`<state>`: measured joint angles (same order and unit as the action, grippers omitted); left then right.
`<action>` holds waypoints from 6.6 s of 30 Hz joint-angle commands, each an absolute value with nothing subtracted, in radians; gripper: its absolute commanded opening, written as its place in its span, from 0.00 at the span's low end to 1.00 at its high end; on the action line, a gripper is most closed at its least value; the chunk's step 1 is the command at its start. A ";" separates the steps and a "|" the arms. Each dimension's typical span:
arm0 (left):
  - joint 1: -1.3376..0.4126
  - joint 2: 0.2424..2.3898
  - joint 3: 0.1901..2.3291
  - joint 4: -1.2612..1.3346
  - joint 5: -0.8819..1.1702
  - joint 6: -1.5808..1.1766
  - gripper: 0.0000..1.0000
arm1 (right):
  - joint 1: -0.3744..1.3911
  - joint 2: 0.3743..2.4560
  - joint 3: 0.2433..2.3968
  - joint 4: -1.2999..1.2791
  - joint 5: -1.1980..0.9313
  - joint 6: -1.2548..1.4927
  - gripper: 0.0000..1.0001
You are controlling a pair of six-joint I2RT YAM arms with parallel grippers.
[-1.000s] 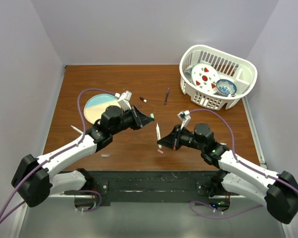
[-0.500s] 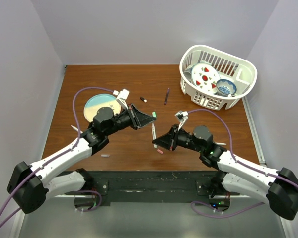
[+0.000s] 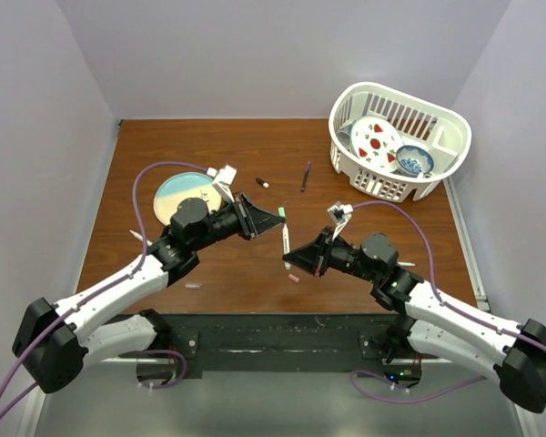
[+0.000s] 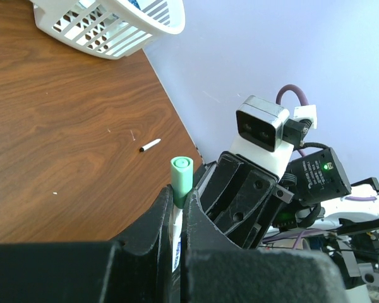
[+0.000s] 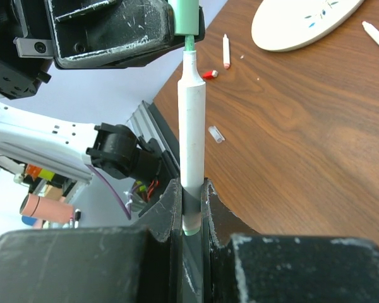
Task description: Insert the pens into the pen caps
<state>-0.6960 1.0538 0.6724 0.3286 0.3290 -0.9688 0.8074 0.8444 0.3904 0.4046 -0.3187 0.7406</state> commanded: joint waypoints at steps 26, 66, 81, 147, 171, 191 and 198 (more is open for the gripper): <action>-0.716 0.993 0.604 0.466 0.465 -0.919 0.41 | 0.815 0.841 0.615 0.281 -0.262 0.649 0.00; -0.716 0.973 0.649 0.503 0.523 -0.890 0.00 | 0.857 0.982 0.614 0.422 -0.466 0.667 0.38; -0.713 0.936 0.750 0.305 0.502 -0.698 0.50 | 0.868 0.956 0.598 0.454 -0.426 0.669 0.00; -0.698 1.023 0.845 0.339 0.666 -0.653 0.21 | 0.894 0.910 0.549 0.471 -0.526 0.704 0.00; -0.715 1.011 0.523 0.724 0.764 -1.000 0.00 | 0.890 1.012 0.860 0.394 -0.209 0.543 0.00; -0.752 0.950 0.411 0.758 0.868 -1.063 0.00 | 0.848 1.054 1.063 0.330 -0.238 0.430 0.00; -0.755 0.943 0.394 0.698 0.841 -1.000 0.00 | 0.845 1.066 1.118 0.328 -0.210 0.454 0.00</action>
<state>-0.6567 0.9112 0.4694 0.9066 0.4683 -1.0183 0.9180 1.0786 0.9367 -0.0944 -0.4713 0.4118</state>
